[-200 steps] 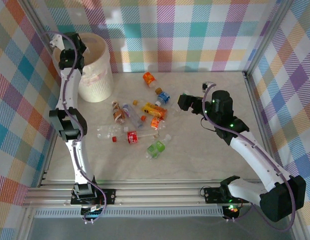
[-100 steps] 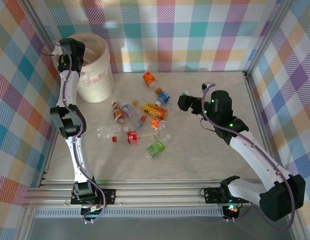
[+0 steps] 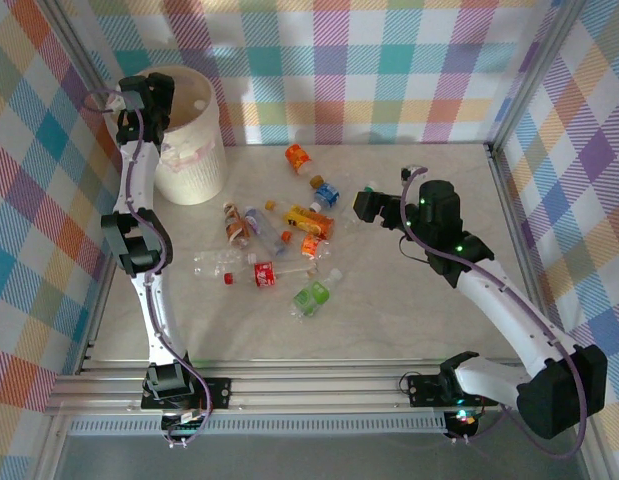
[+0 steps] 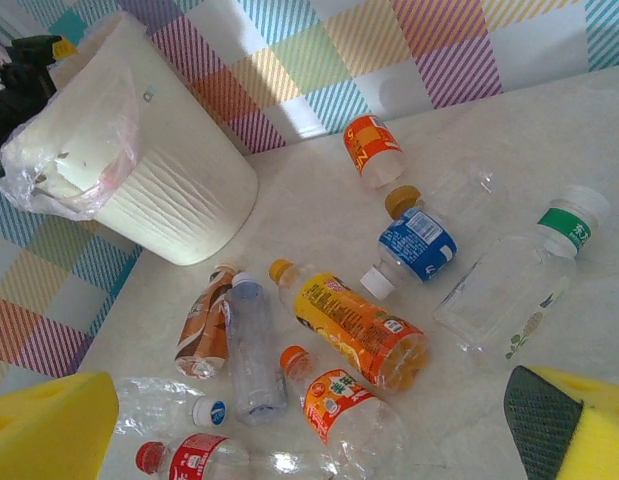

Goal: Put the plastic bottles in the bin

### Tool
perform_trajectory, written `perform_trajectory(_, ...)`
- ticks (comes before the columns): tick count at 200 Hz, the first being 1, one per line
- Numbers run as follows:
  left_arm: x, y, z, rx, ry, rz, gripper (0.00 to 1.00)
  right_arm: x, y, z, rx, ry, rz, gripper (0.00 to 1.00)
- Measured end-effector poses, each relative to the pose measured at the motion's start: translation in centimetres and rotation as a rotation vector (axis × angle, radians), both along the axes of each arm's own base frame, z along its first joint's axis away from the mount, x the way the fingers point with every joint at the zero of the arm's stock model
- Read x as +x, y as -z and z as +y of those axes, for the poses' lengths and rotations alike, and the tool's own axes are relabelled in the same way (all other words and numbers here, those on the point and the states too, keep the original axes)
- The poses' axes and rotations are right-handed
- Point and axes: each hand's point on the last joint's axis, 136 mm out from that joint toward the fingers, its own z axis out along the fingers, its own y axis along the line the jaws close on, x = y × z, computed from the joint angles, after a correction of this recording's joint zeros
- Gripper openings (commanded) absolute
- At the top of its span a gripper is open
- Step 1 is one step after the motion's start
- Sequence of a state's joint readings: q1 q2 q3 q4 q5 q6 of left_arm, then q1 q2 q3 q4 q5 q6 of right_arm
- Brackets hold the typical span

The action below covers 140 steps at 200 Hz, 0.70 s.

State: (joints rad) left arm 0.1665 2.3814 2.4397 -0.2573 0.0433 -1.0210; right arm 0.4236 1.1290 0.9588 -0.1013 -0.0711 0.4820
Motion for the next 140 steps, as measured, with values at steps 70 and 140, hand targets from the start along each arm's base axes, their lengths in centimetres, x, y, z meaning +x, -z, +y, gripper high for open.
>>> perform_trajectory(70, -4.0, -6.3, -3.8, 0.067, 0.115, -0.070, 1.00, 0.2, 0.4, 0.1, -0.003, 0.001, 0.013, 1.00)
perform_trajectory(140, -13.6, -13.3, -11.7, 0.116, 0.324, -0.204, 1.00, 0.8, 1.3, 0.1, -0.009, 0.007, 0.030, 1.00)
